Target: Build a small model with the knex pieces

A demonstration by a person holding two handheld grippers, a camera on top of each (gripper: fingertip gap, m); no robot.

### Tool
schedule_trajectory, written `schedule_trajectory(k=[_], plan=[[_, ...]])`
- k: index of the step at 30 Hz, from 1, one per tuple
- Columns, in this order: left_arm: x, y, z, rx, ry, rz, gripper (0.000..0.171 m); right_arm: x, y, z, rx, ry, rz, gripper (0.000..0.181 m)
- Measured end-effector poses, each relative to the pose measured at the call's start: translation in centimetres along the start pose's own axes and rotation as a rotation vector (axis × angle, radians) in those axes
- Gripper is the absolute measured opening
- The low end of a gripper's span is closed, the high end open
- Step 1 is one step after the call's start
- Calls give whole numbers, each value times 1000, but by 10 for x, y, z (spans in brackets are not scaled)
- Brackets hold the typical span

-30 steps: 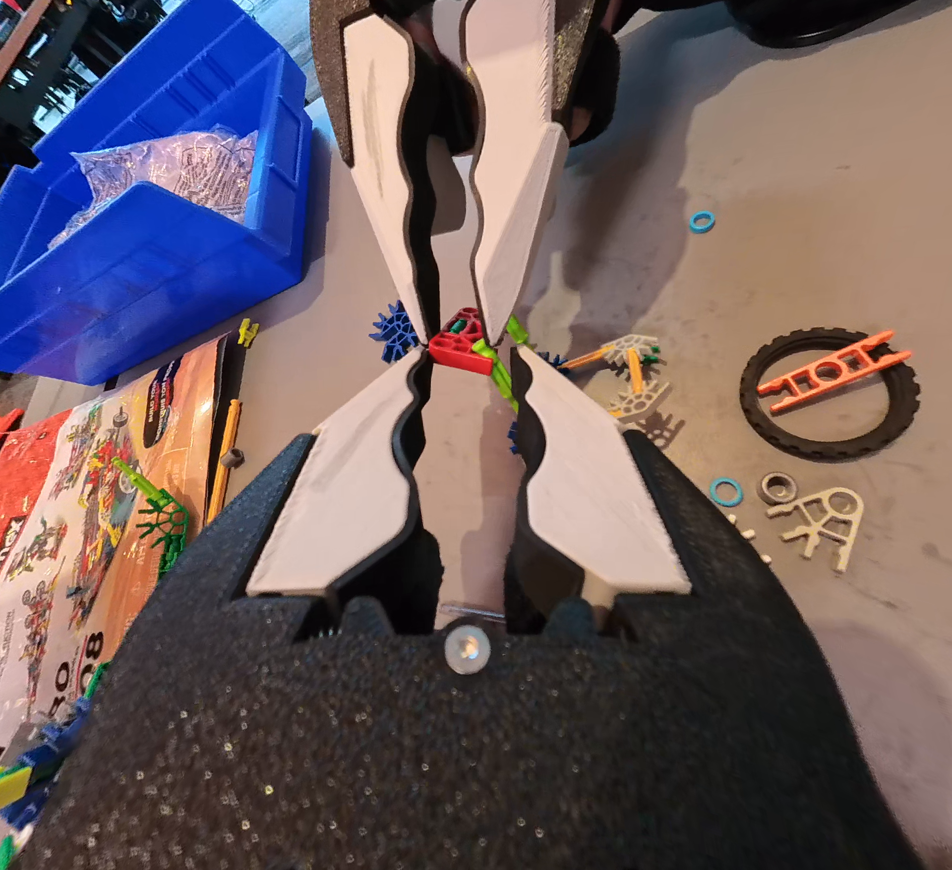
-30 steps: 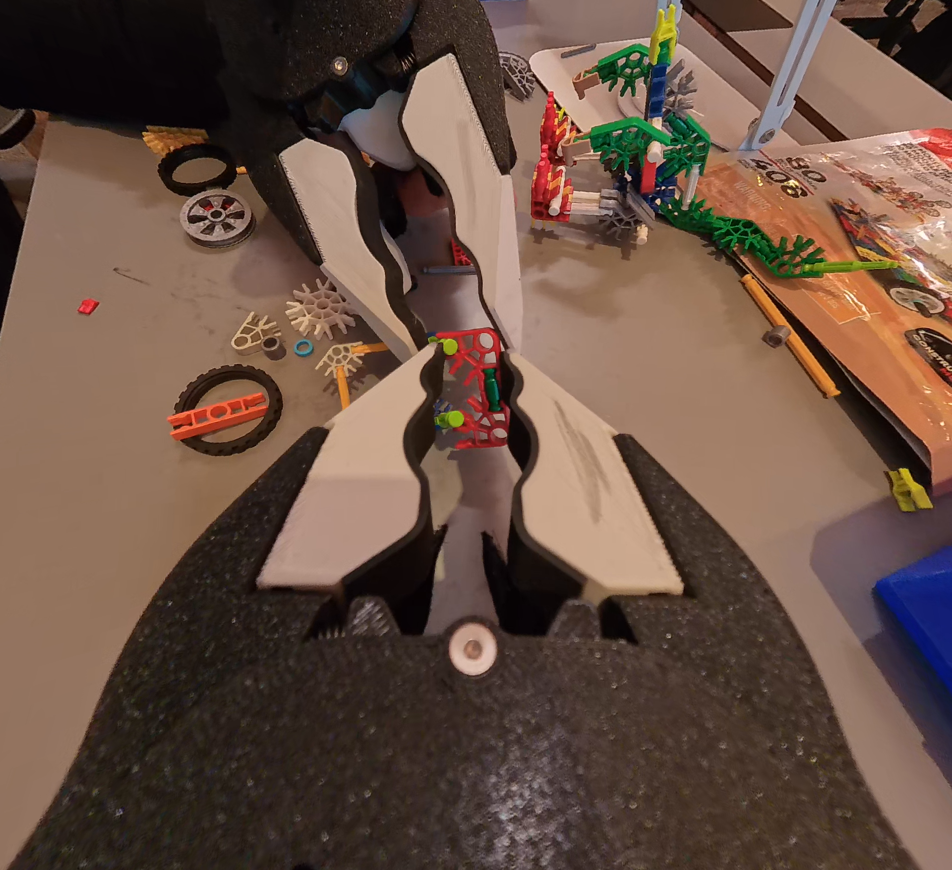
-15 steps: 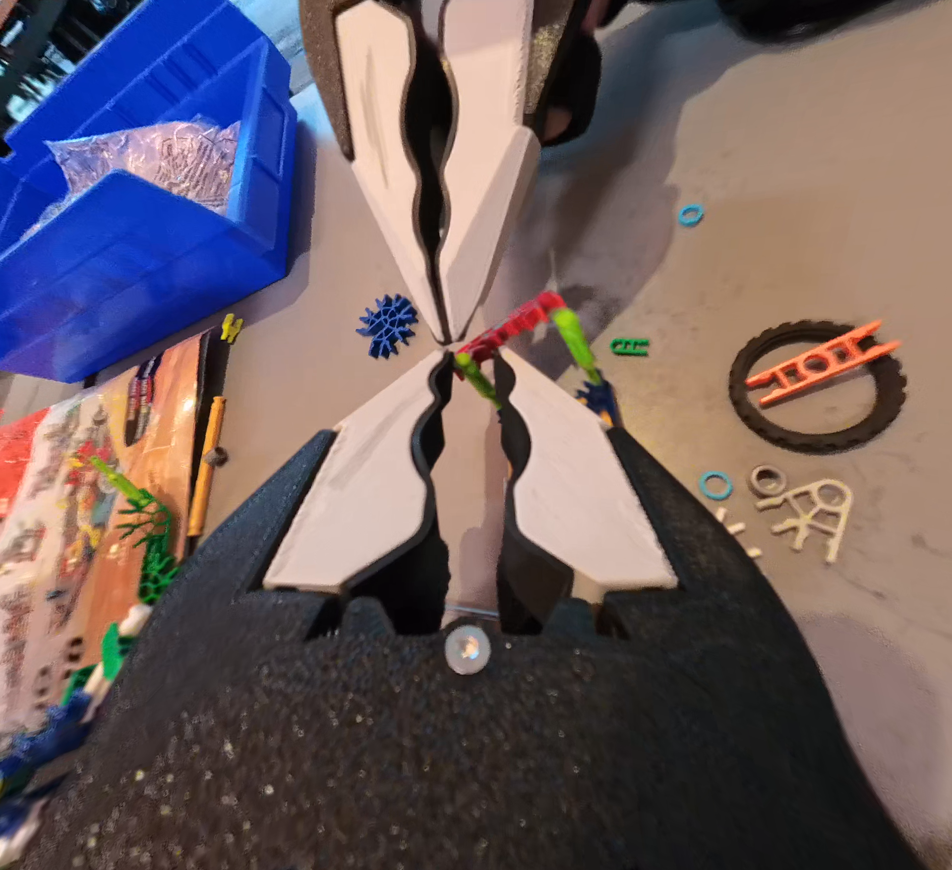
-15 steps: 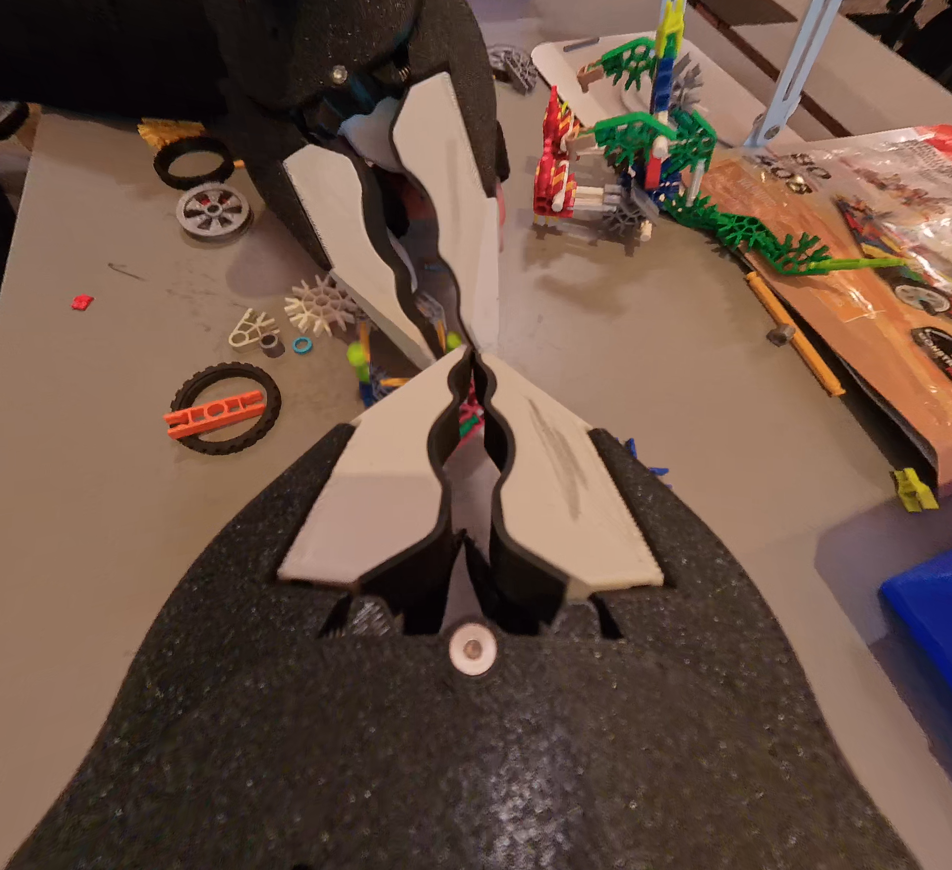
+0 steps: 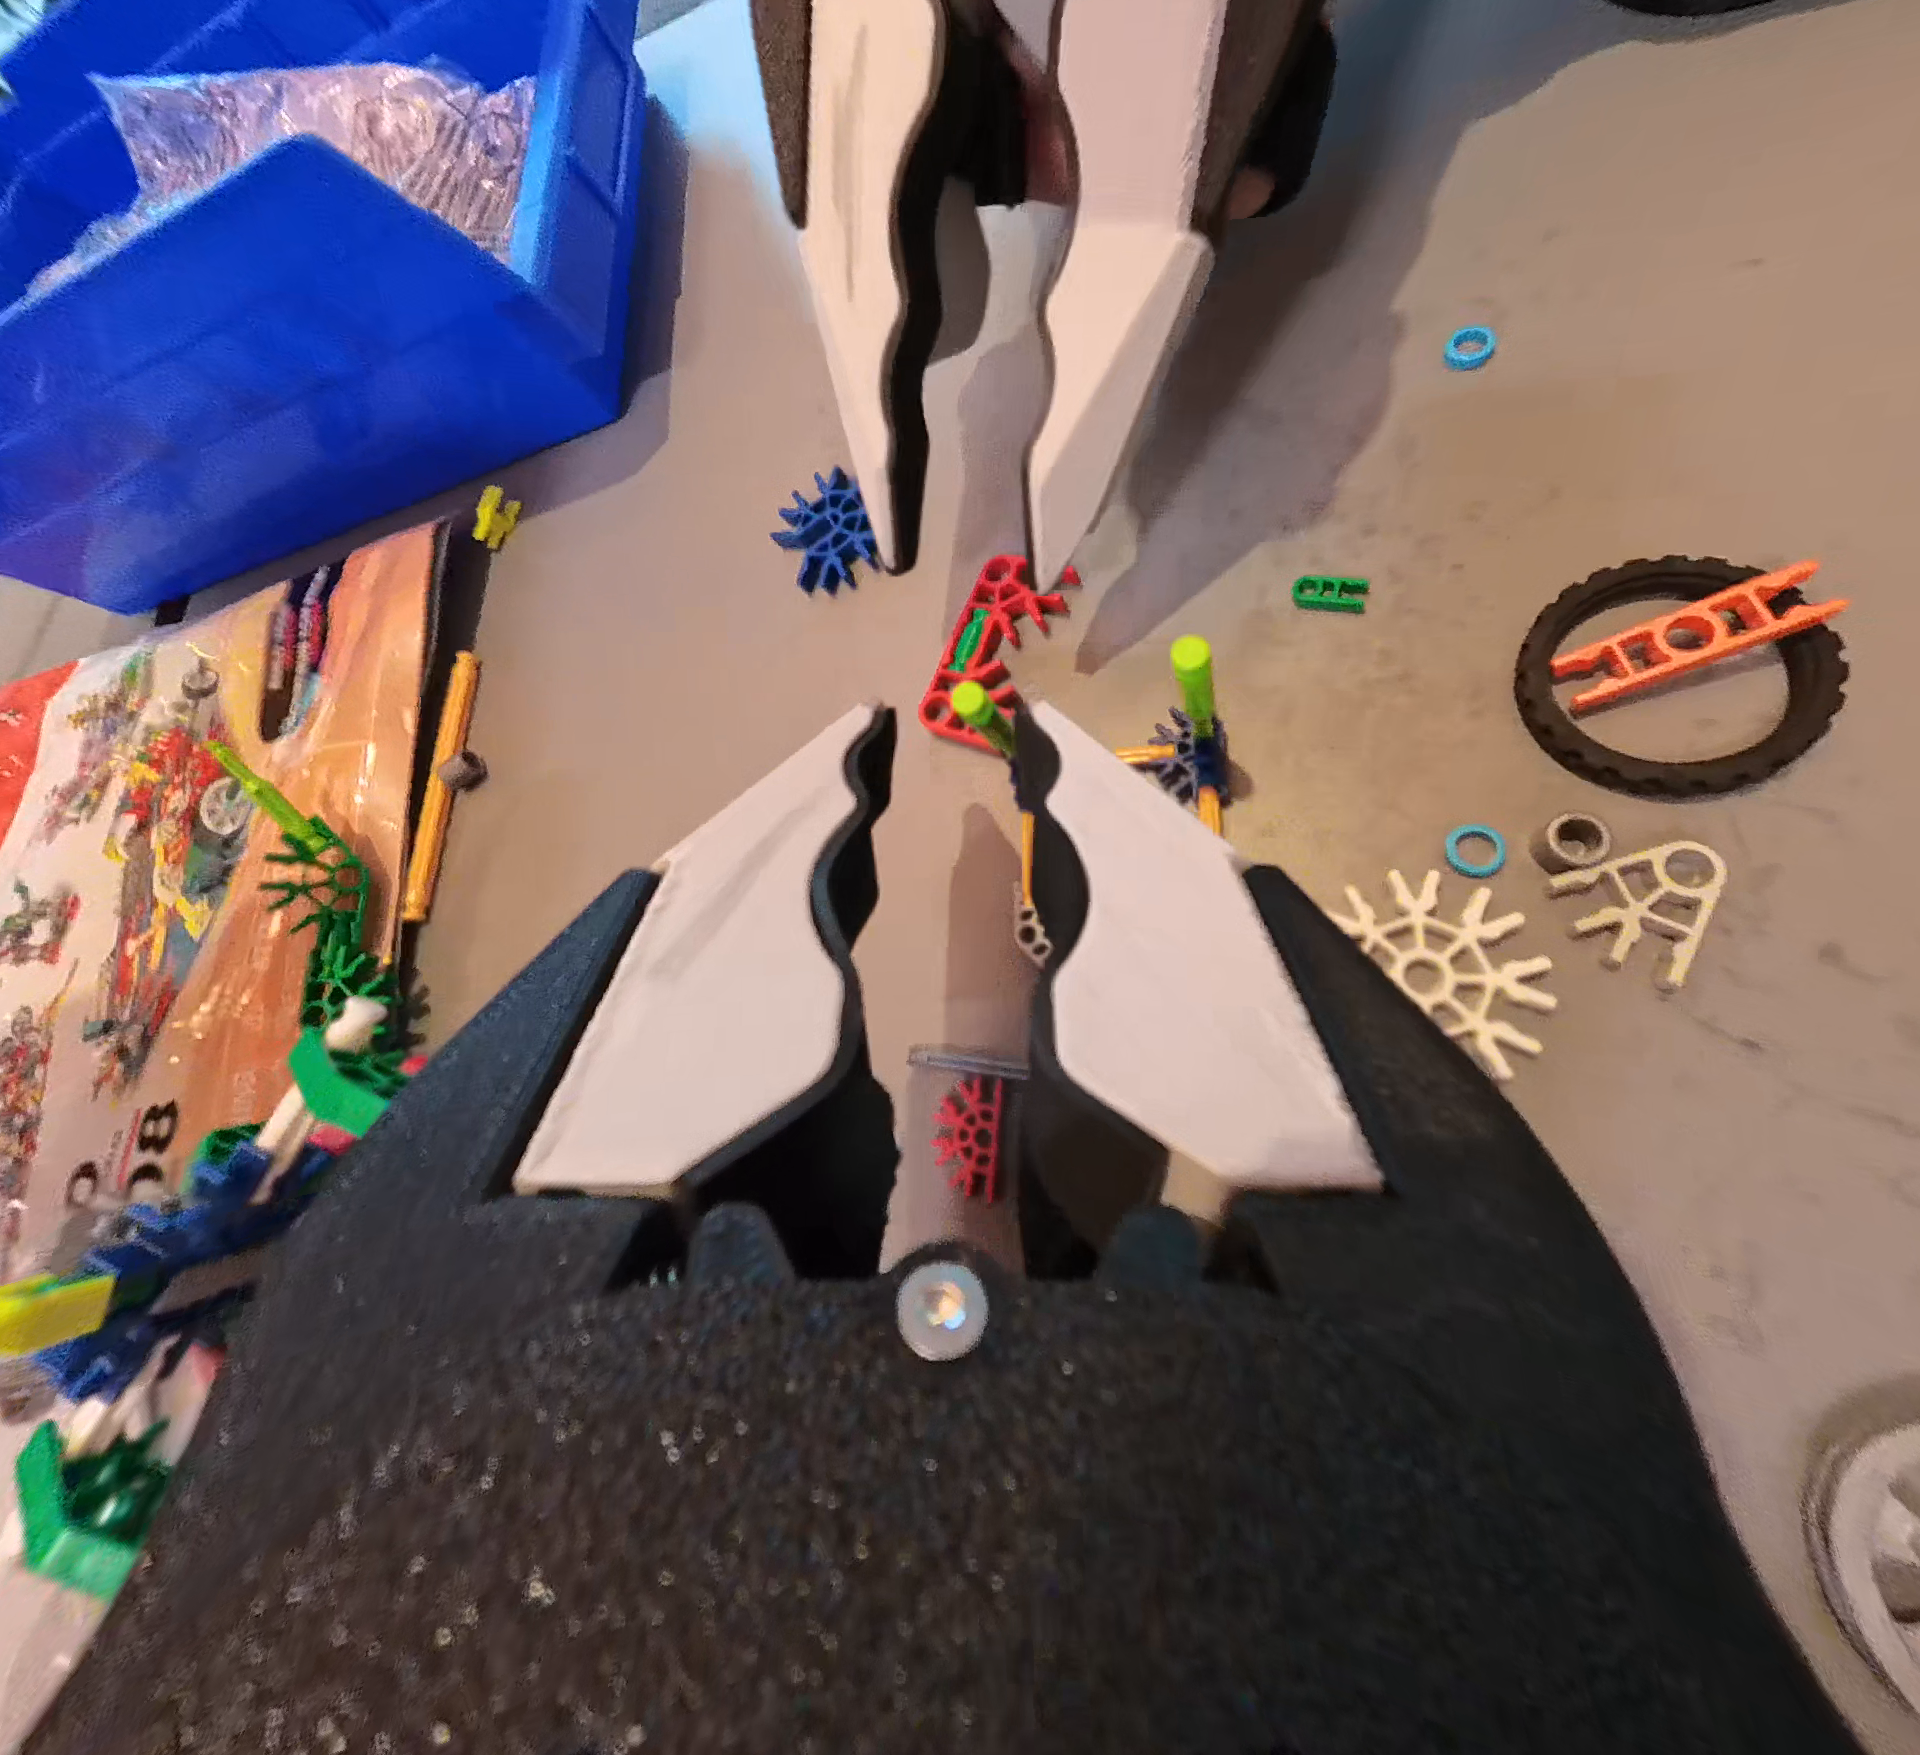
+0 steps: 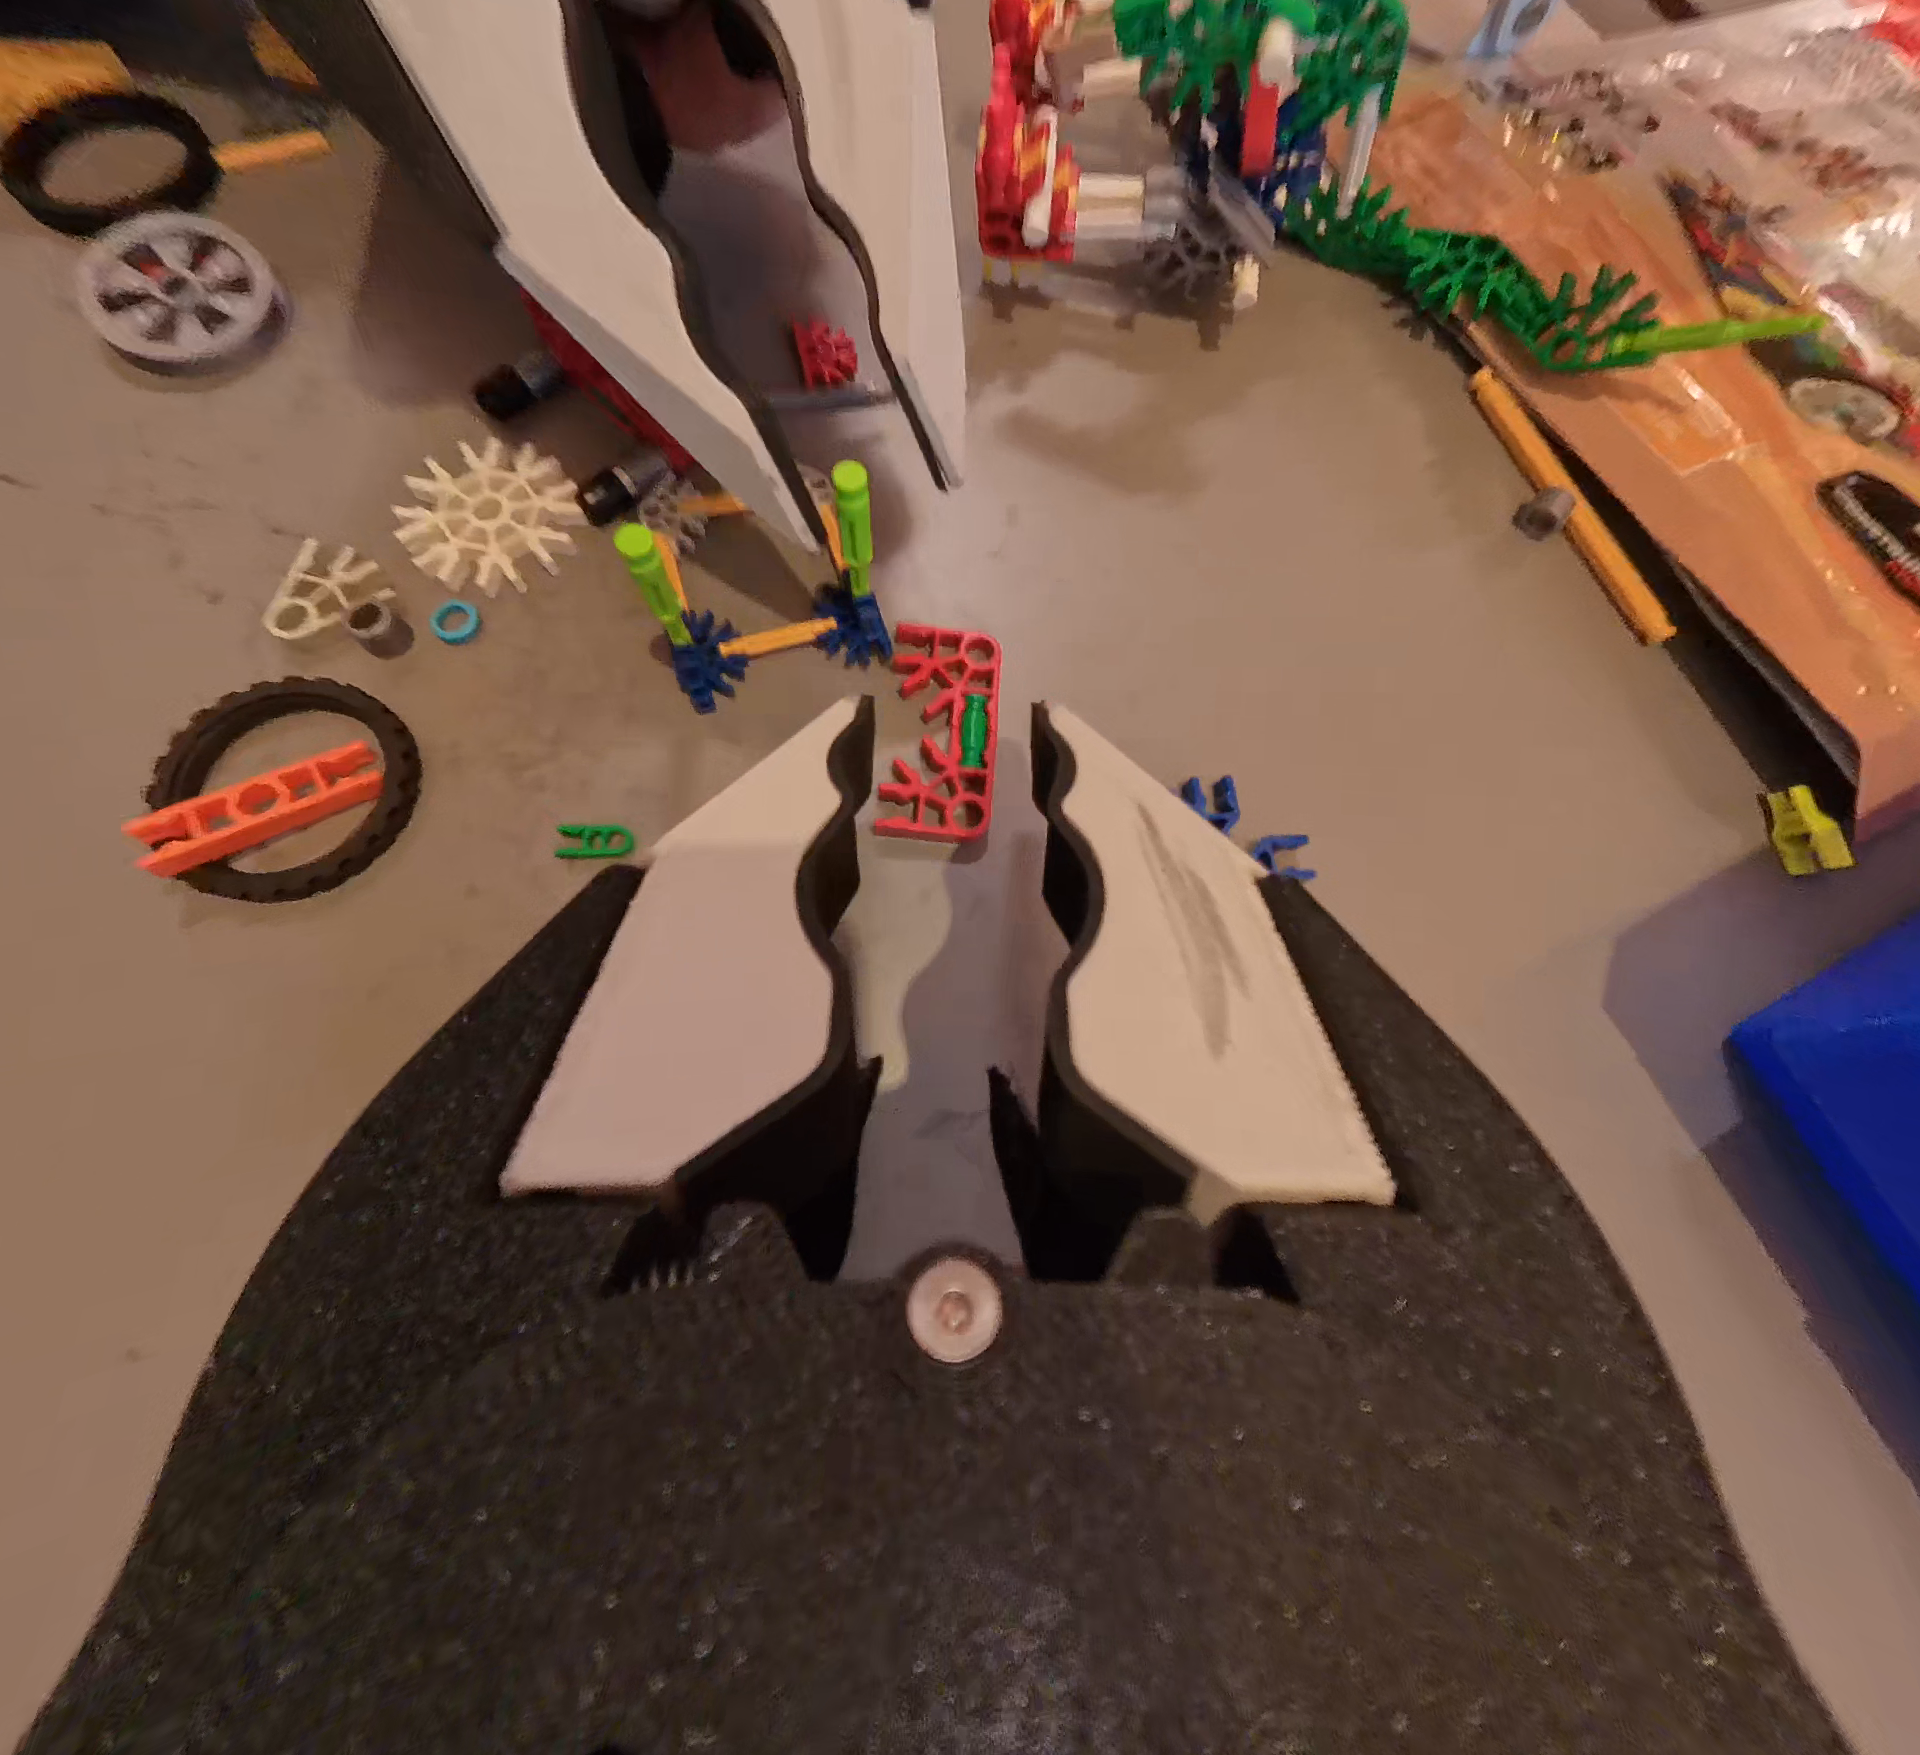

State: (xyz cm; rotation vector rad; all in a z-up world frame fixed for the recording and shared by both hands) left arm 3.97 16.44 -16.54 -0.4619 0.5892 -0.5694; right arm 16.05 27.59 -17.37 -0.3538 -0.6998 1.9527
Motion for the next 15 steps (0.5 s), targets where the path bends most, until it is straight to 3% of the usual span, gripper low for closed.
schedule_trajectory(k=[6,15], plan=[[5,7,-7,-45,3,-38,16,2,15,-8,-125,8,-38,21],[1,8,-7,-18,-34,-14,5,7,7,-3,-75,42,-77,21]])
Point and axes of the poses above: each gripper's, where its closed fingertips meet, y out along the fingers, z out of its top, x = y × z across the jaws, the point moved 9 cm from there along -y, back along the fingers, and after that the axes turned 4 degrees about z, right-handed, at the moved point
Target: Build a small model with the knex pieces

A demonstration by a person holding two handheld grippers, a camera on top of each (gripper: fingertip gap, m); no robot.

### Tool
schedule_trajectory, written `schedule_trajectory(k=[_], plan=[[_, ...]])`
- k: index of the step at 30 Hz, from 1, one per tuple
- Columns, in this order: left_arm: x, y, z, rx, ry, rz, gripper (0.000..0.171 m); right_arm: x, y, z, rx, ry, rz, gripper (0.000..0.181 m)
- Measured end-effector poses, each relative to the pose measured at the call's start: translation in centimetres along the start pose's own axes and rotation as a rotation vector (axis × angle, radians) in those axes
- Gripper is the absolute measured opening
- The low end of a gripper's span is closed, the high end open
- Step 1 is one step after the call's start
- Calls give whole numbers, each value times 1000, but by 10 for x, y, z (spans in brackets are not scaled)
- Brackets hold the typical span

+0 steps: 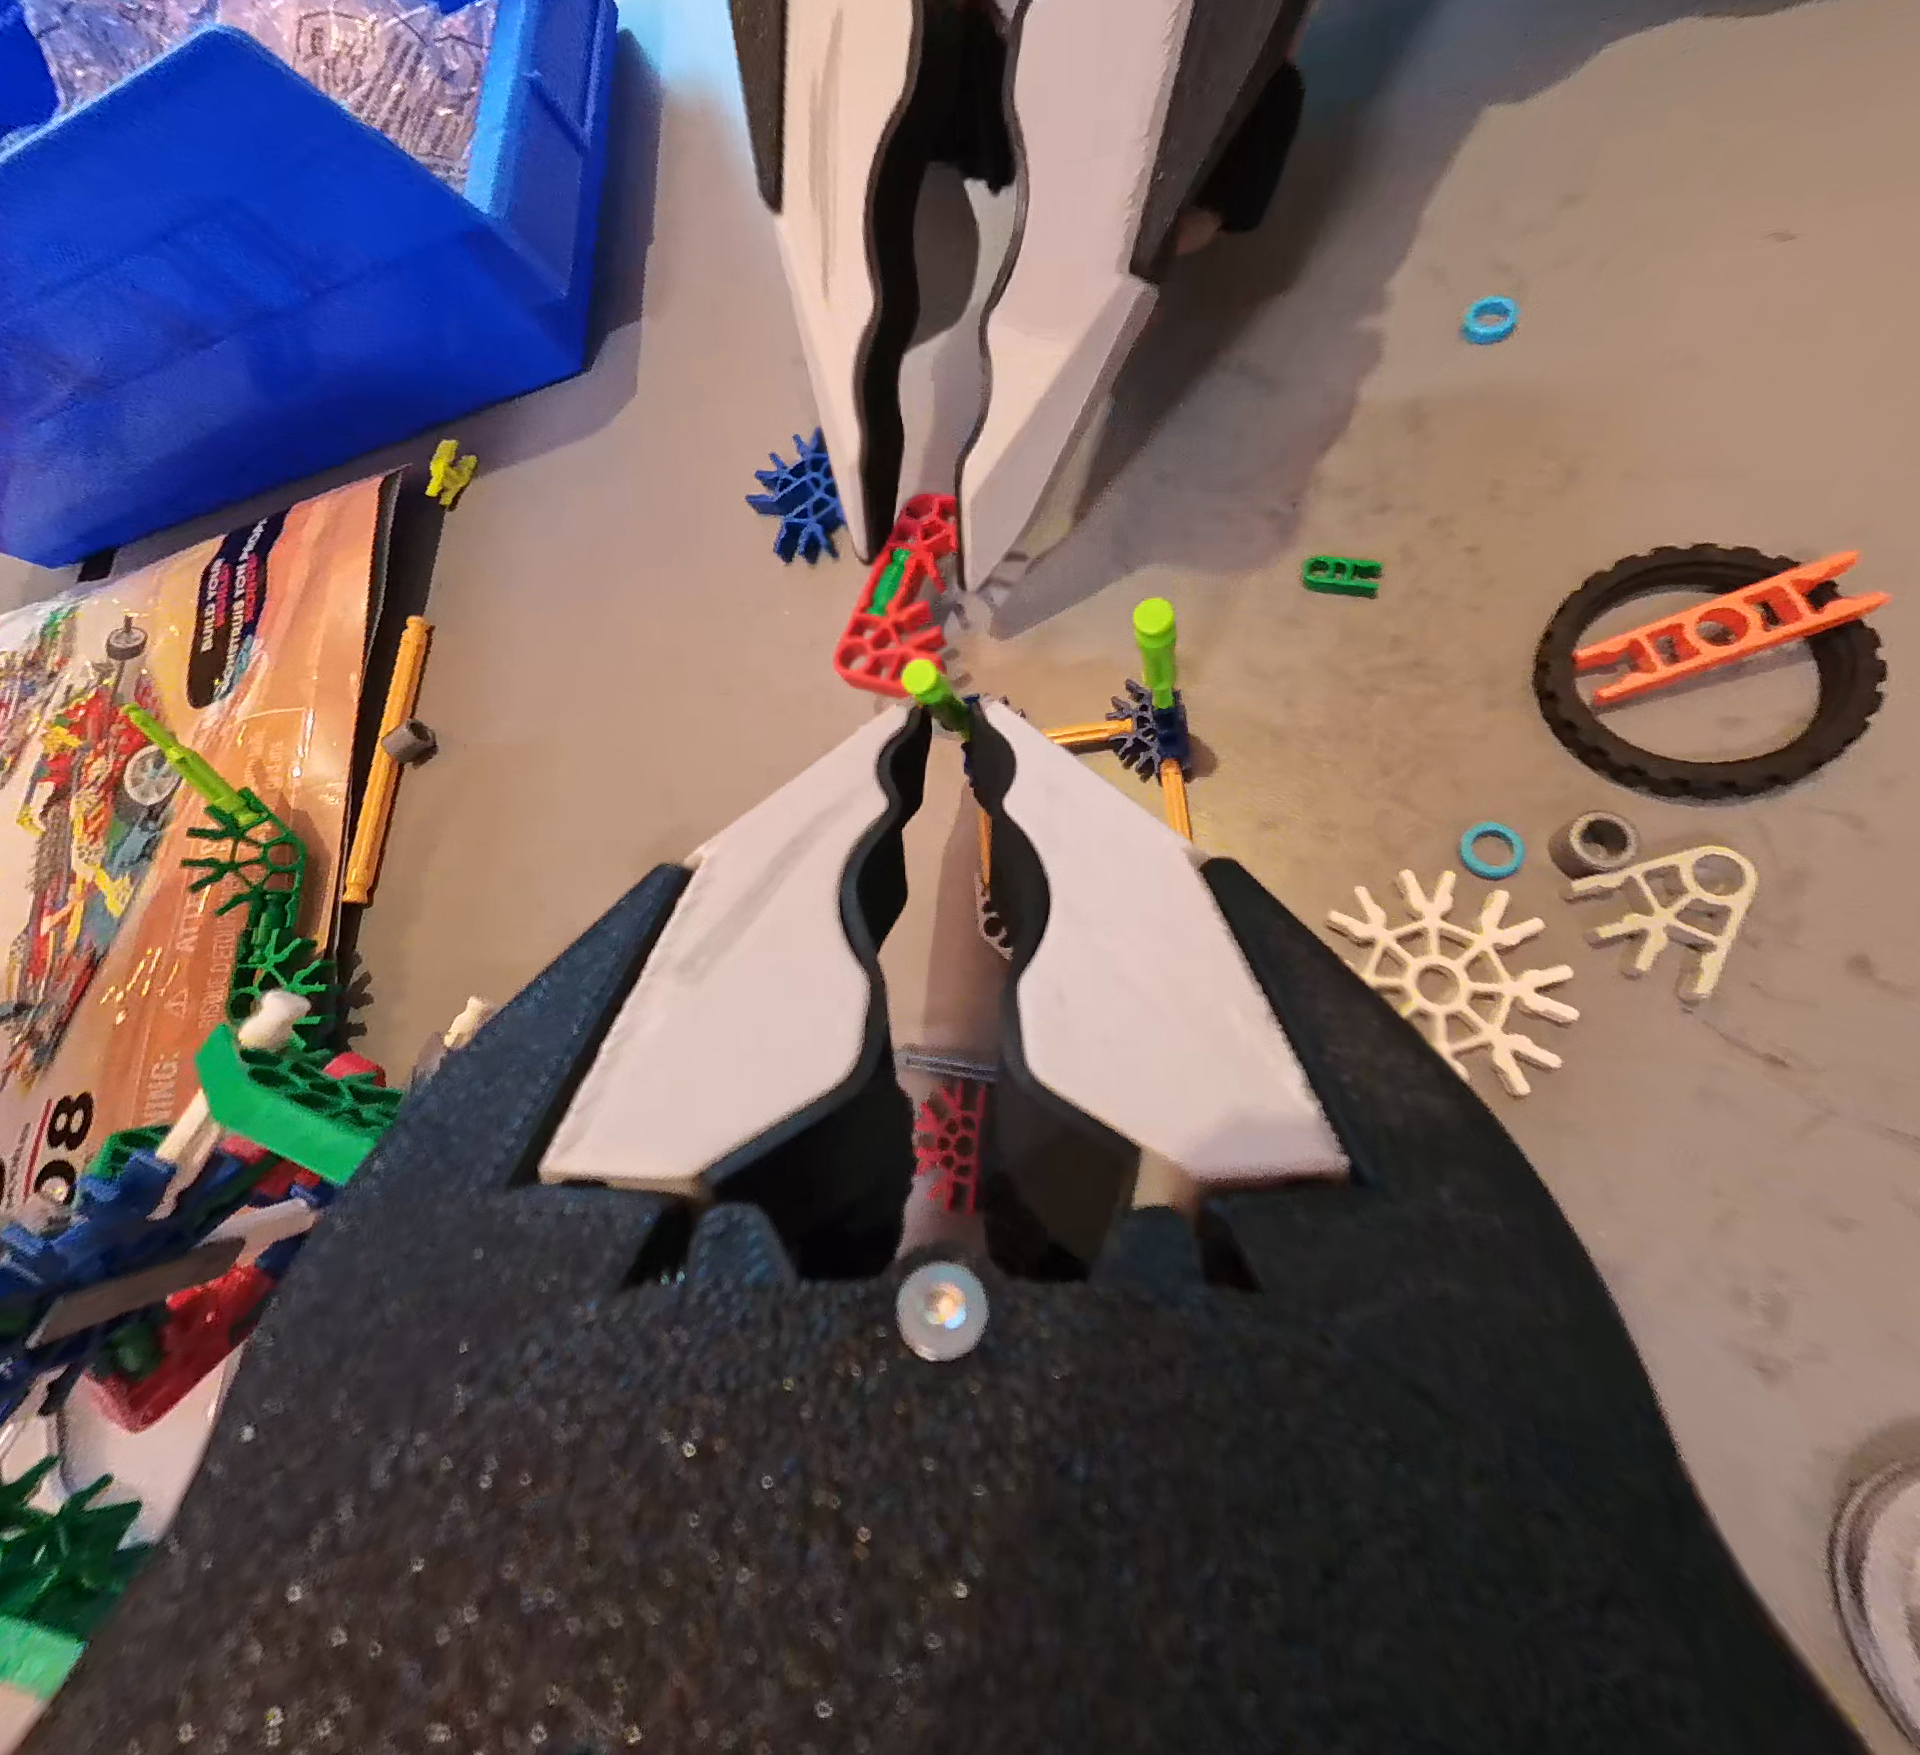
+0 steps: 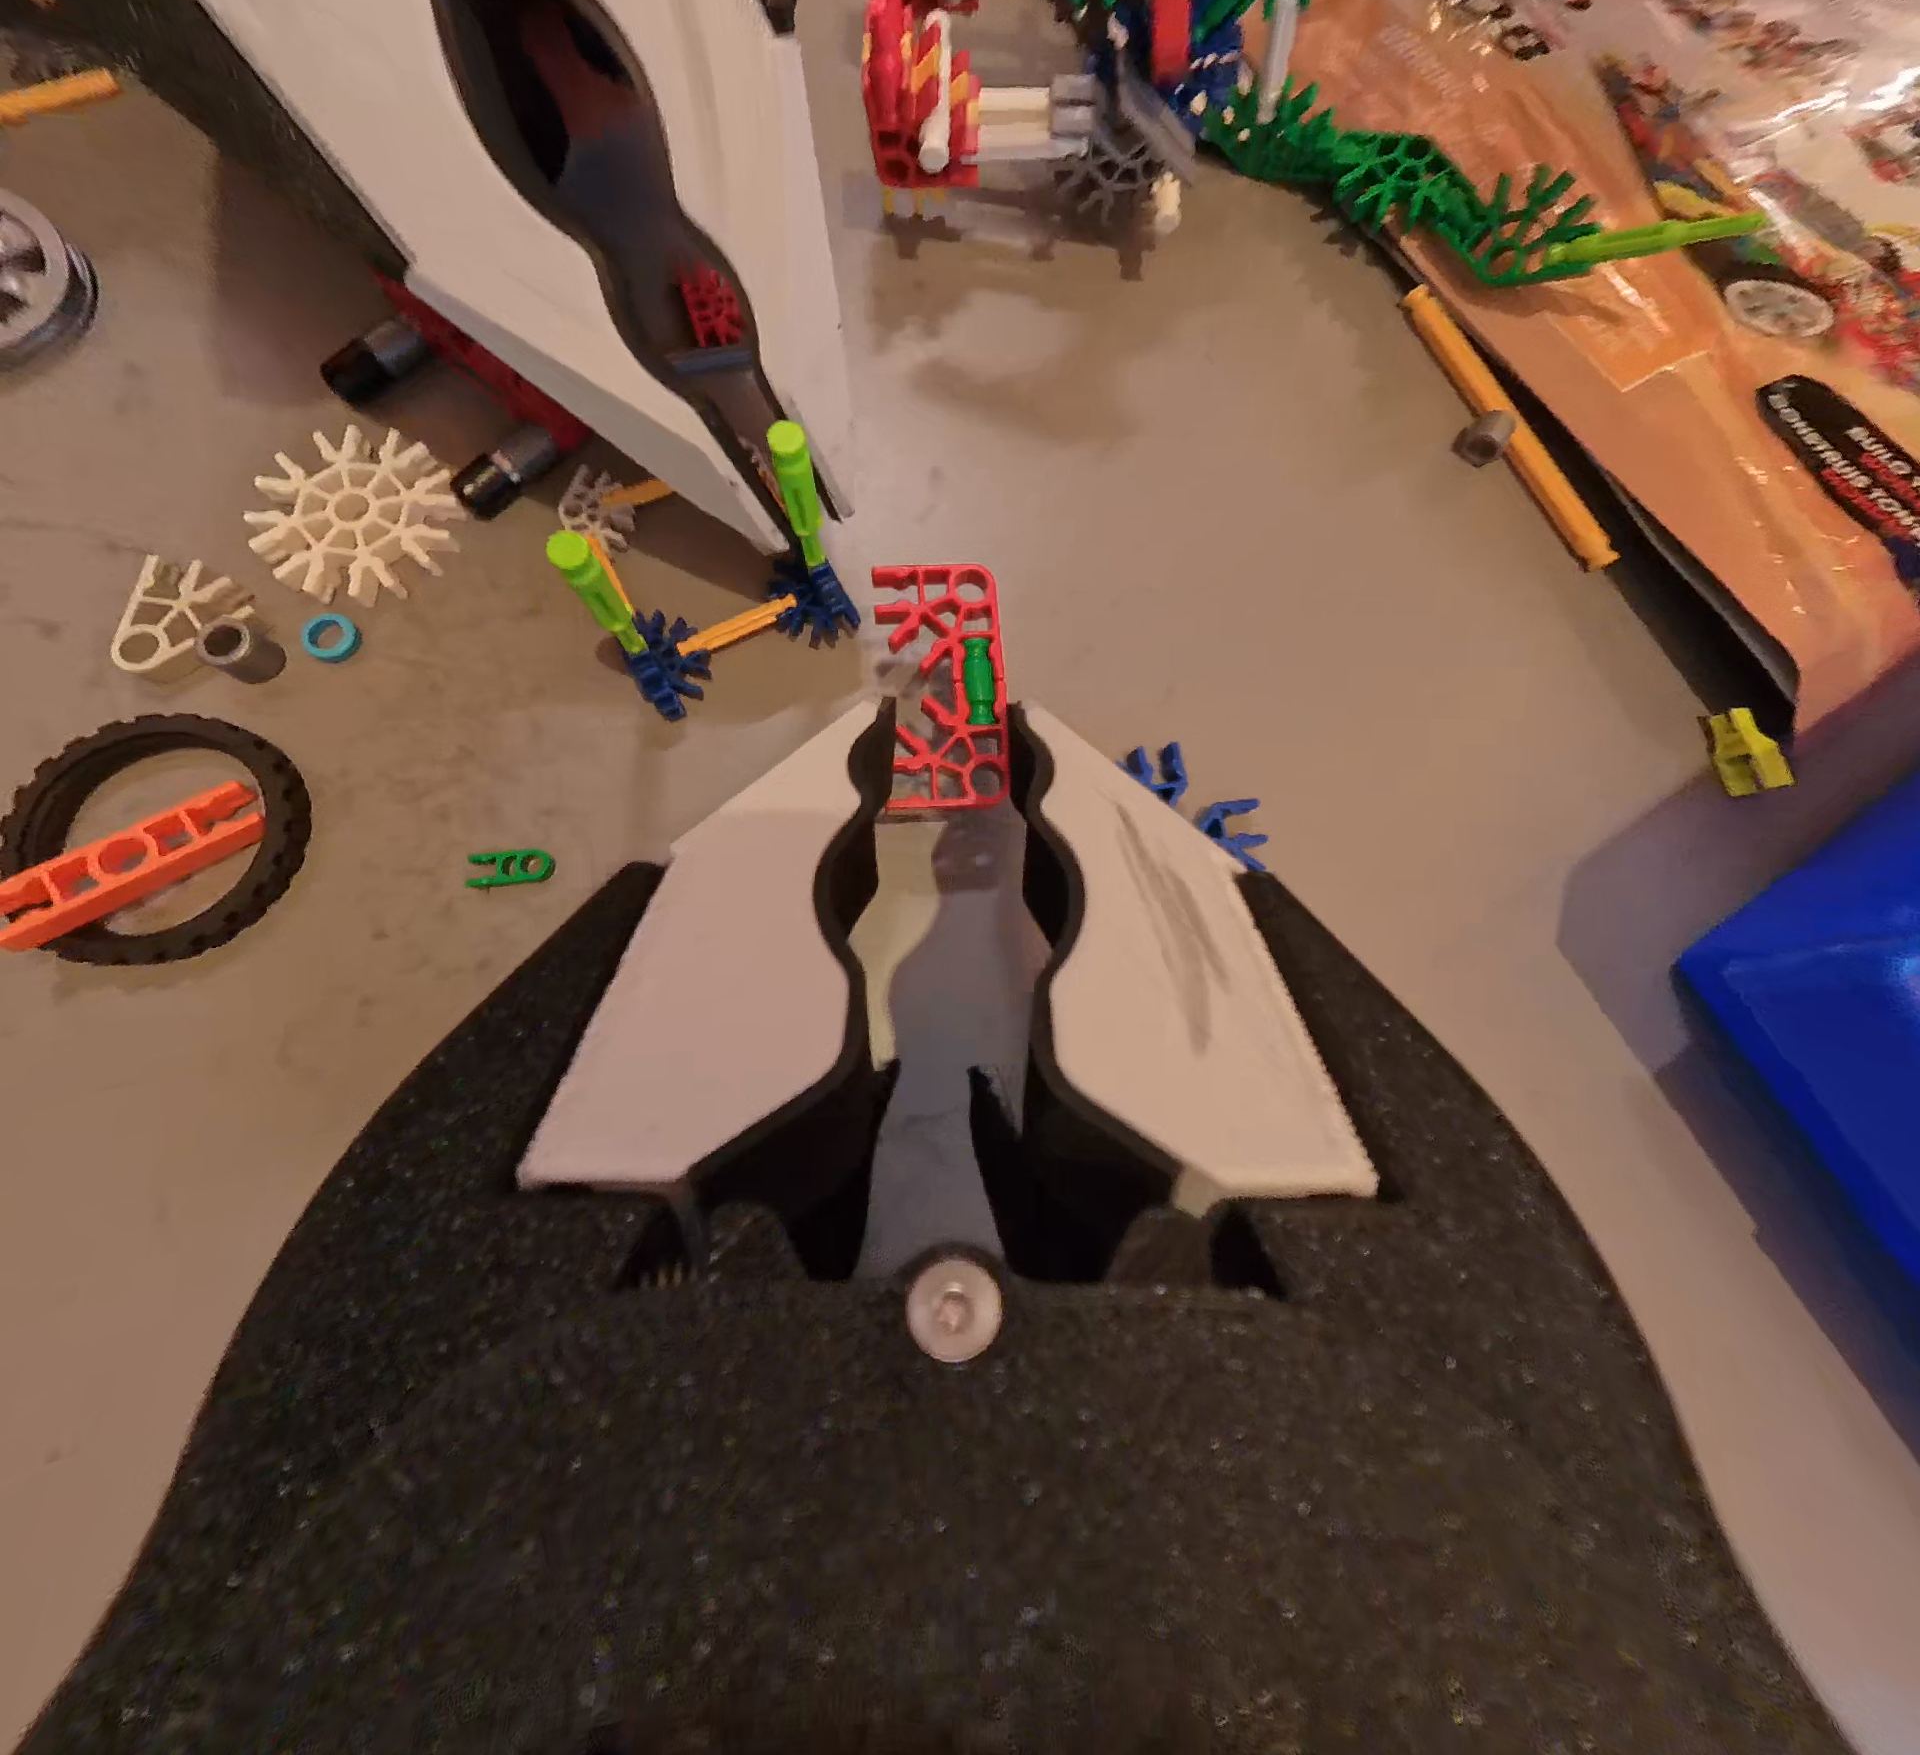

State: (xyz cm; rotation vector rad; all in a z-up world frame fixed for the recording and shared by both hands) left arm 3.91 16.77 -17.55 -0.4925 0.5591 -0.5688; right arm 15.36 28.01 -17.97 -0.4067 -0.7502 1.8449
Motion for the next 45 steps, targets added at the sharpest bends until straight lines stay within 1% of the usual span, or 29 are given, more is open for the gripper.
schedule_trajectory(k=[7,26,37,45], plan=[[-4,5,-2,-17,-48,49,9,6,-8,7,74,52,-42,21],[-13,-3,-3,4,-71,101,11,-2,-3,18,86,42,-82,21],[-12,-4,-2,1,-36,125,8,-5,0,21,87,37,-107,20],[-13,-4,-2,7,-31,149,13,-6,0,23,101,43,-103,20]])
Point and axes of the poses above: each gripper's, where its closed fingertips meet, y out along the fingers, z out of its top, x = y × z across the jaws, the point moved 9 cm from there along -y, back along the fingers, and after that the axes turned 4 degrees about z, right-handed, at the moved point
